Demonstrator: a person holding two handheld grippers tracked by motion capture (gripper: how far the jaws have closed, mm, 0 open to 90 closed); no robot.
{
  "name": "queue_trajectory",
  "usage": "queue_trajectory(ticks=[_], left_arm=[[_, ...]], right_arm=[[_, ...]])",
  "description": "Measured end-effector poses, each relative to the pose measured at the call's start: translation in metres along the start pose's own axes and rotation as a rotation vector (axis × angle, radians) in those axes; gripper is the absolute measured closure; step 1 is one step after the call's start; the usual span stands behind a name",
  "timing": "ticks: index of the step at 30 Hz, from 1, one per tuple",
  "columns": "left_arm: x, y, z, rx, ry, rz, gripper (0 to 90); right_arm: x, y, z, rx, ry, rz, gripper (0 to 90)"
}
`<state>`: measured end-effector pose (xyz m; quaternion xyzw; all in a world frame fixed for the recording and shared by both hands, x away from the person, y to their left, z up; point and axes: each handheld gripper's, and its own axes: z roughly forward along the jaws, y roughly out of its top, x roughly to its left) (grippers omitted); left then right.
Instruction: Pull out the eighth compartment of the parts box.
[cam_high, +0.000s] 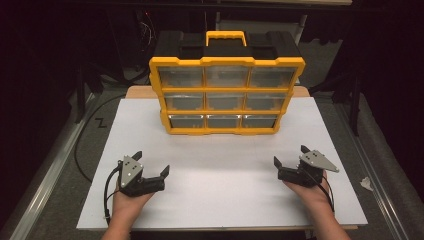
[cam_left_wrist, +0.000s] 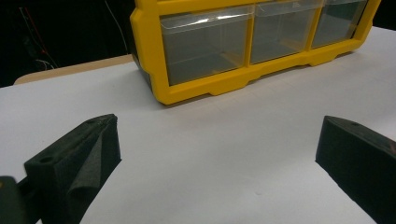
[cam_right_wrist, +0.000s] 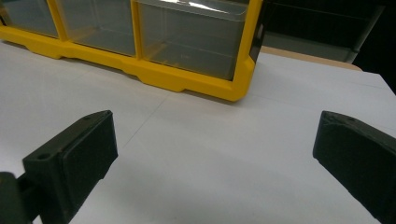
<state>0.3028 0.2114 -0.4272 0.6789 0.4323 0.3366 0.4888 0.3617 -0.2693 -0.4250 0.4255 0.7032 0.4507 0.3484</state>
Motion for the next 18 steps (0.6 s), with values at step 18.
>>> queue_trajectory(ticks=[18], left_arm=[[0.004, -0.002, 0.003, -0.03, -0.031, -0.049, 0.3]], right_arm=[[-0.004, 0.019, 0.059, 0.061, -0.07, -0.046, 1.4]])
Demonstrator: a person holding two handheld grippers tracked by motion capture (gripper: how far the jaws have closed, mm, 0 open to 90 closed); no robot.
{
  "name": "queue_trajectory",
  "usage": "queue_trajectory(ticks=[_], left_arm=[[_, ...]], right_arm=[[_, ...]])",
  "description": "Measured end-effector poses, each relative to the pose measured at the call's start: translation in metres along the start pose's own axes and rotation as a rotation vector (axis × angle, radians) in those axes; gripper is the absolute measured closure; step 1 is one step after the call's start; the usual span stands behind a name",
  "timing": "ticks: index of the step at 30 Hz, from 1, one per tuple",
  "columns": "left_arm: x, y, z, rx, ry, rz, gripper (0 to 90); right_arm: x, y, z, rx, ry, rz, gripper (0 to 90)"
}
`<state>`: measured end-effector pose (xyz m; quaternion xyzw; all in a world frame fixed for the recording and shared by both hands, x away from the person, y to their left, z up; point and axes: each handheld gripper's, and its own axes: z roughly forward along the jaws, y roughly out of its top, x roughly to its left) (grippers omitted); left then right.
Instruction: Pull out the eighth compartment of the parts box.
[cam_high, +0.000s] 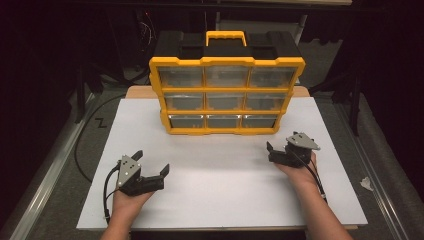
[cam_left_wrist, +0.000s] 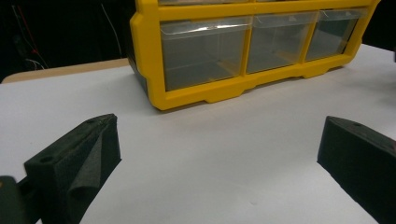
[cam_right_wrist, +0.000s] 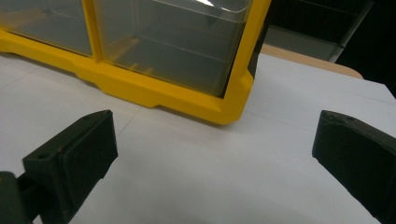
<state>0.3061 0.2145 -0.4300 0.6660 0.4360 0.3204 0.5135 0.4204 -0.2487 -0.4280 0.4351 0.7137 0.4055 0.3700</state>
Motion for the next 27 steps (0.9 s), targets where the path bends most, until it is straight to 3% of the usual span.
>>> queue_trajectory(ticks=[5, 11, 16, 27], left_arm=[[0.0, 0.0, 0.001, 0.015, 0.004, -0.003, 0.3], [0.0, -0.001, 0.002, 0.022, 0.009, -0.005, 0.3], [-0.001, 0.0, 0.002, 0.026, 0.008, 0.0, 0.3], [0.0, 0.0, 0.001, 0.026, 0.013, 0.009, 0.3]], right_arm=[[0.002, 0.007, 0.011, 0.002, -0.012, -0.02, 1.4], [0.004, 0.009, 0.003, -0.016, -0.019, -0.055, 1.3], [0.006, 0.007, -0.001, 0.011, -0.012, -0.086, 0.9], [0.006, -0.005, -0.01, 0.065, -0.055, -0.185, 0.9]])
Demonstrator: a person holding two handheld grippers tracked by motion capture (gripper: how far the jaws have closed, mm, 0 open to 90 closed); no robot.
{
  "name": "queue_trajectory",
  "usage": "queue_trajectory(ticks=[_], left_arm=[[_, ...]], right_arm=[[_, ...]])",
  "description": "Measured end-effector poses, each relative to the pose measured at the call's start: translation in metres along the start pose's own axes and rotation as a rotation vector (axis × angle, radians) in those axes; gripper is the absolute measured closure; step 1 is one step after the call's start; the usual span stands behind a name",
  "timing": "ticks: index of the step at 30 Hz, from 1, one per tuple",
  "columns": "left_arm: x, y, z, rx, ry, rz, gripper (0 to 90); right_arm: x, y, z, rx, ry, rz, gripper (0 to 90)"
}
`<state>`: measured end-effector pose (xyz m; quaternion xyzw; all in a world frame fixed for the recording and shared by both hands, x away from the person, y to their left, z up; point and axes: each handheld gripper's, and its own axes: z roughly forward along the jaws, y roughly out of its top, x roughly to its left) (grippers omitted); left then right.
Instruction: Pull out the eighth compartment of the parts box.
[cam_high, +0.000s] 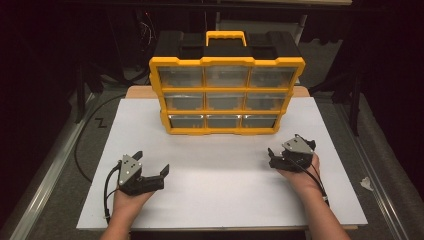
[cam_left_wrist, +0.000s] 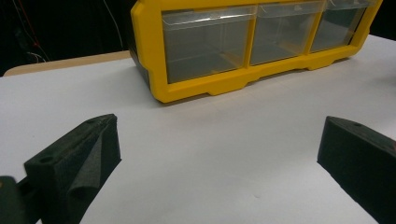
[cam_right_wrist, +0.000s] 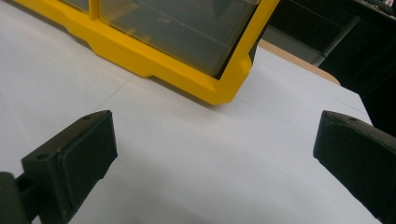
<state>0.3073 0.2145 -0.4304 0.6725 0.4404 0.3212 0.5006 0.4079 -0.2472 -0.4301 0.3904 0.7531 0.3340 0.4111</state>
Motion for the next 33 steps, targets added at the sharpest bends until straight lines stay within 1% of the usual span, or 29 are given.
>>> queue_trajectory(ticks=[3, 4, 5, 7, 8, 10, 11, 12, 13, 14, 15, 16, 17, 18, 19, 20, 22, 23, 25, 26, 28, 29, 30, 31, 32, 33], left_arm=[[0.0, 0.0, 0.0, 0.001, 0.0, 0.0, 0.3], [0.0, 0.0, 0.0, 0.001, 0.0, 0.001, 0.3], [0.0, 0.0, 0.0, 0.0, 0.001, 0.001, 0.3], [0.0, 0.0, 0.0, 0.0, 0.002, 0.004, 0.3], [0.0, 0.0, 0.001, 0.002, 0.003, 0.005, 0.3], [0.0, 0.0, 0.001, 0.005, 0.003, 0.008, 0.3], [-0.001, 0.0, 0.001, 0.005, 0.004, 0.01, 0.3], [-0.001, 0.0, 0.001, 0.006, 0.004, 0.011, 0.3], [-0.001, 0.0, 0.001, 0.007, 0.004, 0.012, 0.3], [-0.001, 0.0, 0.001, 0.007, 0.005, 0.014, 0.3], [-0.001, 0.0, 0.001, 0.006, 0.007, 0.016, 0.3], [-0.001, 0.0, 0.001, 0.007, 0.009, 0.016, 0.3], [-0.001, 0.0, 0.001, 0.007, 0.01, 0.015, 0.3], [-0.001, 0.0, 0.001, 0.006, 0.01, 0.015, 0.3], [-0.001, 0.0, 0.001, 0.006, 0.01, 0.015, 0.3], [-0.001, 0.0, 0.001, 0.005, 0.01, 0.017, 0.3], [-0.001, 0.0, 0.0, 0.004, 0.012, 0.02, 0.3], [0.0, 0.0, 0.0, 0.004, 0.012, 0.02, 0.3], [0.0, 0.0, 0.0, 0.004, 0.014, 0.022, 0.3], [0.0, 0.0, 0.0, 0.004, 0.014, 0.022, 0.3], [0.0, -0.001, 0.0, 0.004, 0.013, 0.023, 0.3], [0.0, -0.001, 0.0, 0.004, 0.014, 0.023, 0.3], [0.0, -0.001, 0.001, 0.004, 0.015, 0.024, 0.3], [0.0, -0.001, 0.001, 0.004, 0.014, 0.026, 0.3], [-0.001, -0.001, 0.001, 0.006, 0.015, 0.028, 0.3], [-0.001, -0.001, 0.001, 0.006, 0.015, 0.031, 0.3]], right_arm=[[0.005, 0.001, 0.001, 0.001, 0.001, -0.045, 0.9], [0.005, 0.001, 0.001, 0.001, 0.001, -0.045, 0.9], [0.006, 0.001, 0.001, 0.0, 0.002, -0.069, 0.9], [0.01, 0.001, 0.001, 0.007, 0.007, -0.097, 1.0], [0.012, 0.001, 0.001, 0.011, 0.006, -0.117, 1.0], [0.016, 0.001, 0.001, 0.014, -0.011, -0.188, 1.0], [0.019, 0.002, 0.001, 0.019, -0.011, -0.203, 1.0], [0.019, 0.002, 0.001, 0.019, -0.011, -0.203, 1.0], [0.022, 0.003, 0.0, 0.019, -0.024, -0.257, 1.0], [0.023, 0.003, 0.0, 0.018, -0.027, -0.275, 1.0], [0.023, 0.003, 0.0, 0.018, -0.027, -0.275, 1.0], [0.025, 0.003, 0.0, 0.024, -0.036, -0.317, 1.0], [0.025, 0.003, 0.0, 0.024, -0.036, -0.317, 1.0], [0.028, 0.003, 0.0, 0.033, -0.04, -0.334, 1.1], [0.029, 0.004, 0.0, 0.026, -0.043, -0.35, 1.1], [0.029, 0.004, -0.001, 0.03, -0.048, -0.366, 1.2], [0.031, 0.004, -0.001, 0.033, -0.064, -0.411, 1.3], [0.031, 0.004, -0.001, 0.033, -0.064, -0.411, 1.3], [0.033, 0.005, -0.002, 0.033, -0.079, -0.431, 1.3], [0.033, 0.006, -0.002, 0.036, -0.085, -0.456, 1.3], [0.034, 0.006, -0.002, 0.031, -0.09, -0.461, 1.3], [0.035, 0.006, -0.003, 0.035, -0.093, -0.483, 1.3], [0.035, 0.007, -0.004, 0.035, -0.096, -0.494, 1.3], [0.037, 0.007, -0.004, 0.033, -0.102, -0.49, 1.3], [0.037, 0.008, -0.005, 0.038, -0.111, -0.532, 1.4], [0.037, 0.008, -0.005, 0.038, -0.111, -0.532, 1.4]])
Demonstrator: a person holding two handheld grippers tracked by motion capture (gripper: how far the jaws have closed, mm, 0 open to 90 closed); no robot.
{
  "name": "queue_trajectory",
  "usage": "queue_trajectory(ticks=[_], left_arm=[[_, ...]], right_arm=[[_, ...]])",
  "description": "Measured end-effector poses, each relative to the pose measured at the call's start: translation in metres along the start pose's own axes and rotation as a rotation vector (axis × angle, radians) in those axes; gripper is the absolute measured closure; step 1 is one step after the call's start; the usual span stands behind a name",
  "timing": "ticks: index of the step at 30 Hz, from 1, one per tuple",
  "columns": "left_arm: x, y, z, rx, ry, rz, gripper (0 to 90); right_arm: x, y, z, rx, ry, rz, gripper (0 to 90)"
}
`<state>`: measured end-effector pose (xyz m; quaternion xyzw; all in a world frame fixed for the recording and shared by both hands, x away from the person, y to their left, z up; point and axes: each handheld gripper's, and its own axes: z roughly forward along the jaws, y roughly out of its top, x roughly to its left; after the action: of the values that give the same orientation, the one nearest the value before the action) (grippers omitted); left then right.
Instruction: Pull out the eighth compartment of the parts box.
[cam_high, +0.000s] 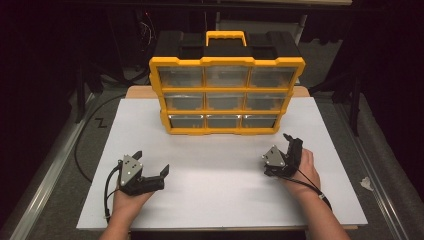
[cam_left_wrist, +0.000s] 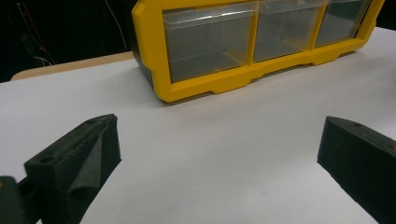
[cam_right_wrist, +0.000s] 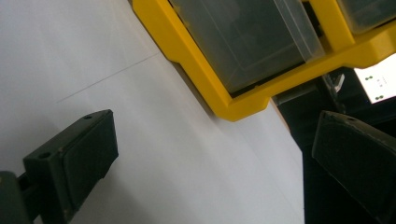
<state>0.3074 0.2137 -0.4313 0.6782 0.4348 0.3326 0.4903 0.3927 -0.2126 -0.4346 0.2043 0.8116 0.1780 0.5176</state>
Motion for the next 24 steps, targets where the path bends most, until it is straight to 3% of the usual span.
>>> queue_trajectory(ticks=[1, 3, 4, 6, 7, 11, 13, 16, 18, 20, 24], left_arm=[[0.0, 0.0, 0.0, 0.0, 0.0, 0.001, 0.3], [0.0, 0.0, 0.0, -0.001, 0.001, 0.001, 0.3], [0.0, 0.0, 0.0, -0.001, 0.001, 0.001, 0.3], [0.0, 0.0, 0.0, -0.003, 0.001, 0.001, 0.3], [0.0, 0.0, 0.0, -0.003, 0.001, 0.001, 0.3], [0.0, 0.0, 0.0, -0.002, -0.001, 0.003, 0.3], [0.0, 0.0, 0.0, -0.003, -0.002, 0.005, 0.3], [0.0, 0.0, 0.0, -0.004, -0.002, 0.005, 0.3], [0.0, 0.0, 0.0, -0.003, -0.002, 0.006, 0.3], [0.0, 0.0, 0.0, -0.004, -0.002, 0.007, 0.3], [0.0, 0.0, 0.0, -0.003, -0.002, 0.01, 0.3]], right_arm=[[0.0, 0.001, -0.001, -0.002, 0.0, -0.042, 1.4], [0.001, 0.002, -0.001, -0.001, -0.01, -0.044, 1.4], [0.001, 0.003, -0.003, -0.003, -0.017, -0.088, 1.4], [0.002, 0.004, -0.003, -0.001, -0.023, -0.089, 1.5], [0.003, 0.006, -0.005, -0.004, -0.036, -0.118, 1.6], [0.006, 0.008, -0.007, -0.004, -0.049, -0.145, 1.7], [0.008, 0.011, -0.009, -0.007, -0.06, -0.207, 1.8], [0.01, 0.014, -0.01, -0.014, -0.076, -0.251, 1.8], [0.011, 0.014, -0.011, -0.011, -0.078, -0.246, 1.8], [0.013, 0.016, -0.012, -0.018, -0.09, -0.301, 1.9], [0.016, 0.018, -0.013, -0.019, -0.103, -0.351, 2.1]])
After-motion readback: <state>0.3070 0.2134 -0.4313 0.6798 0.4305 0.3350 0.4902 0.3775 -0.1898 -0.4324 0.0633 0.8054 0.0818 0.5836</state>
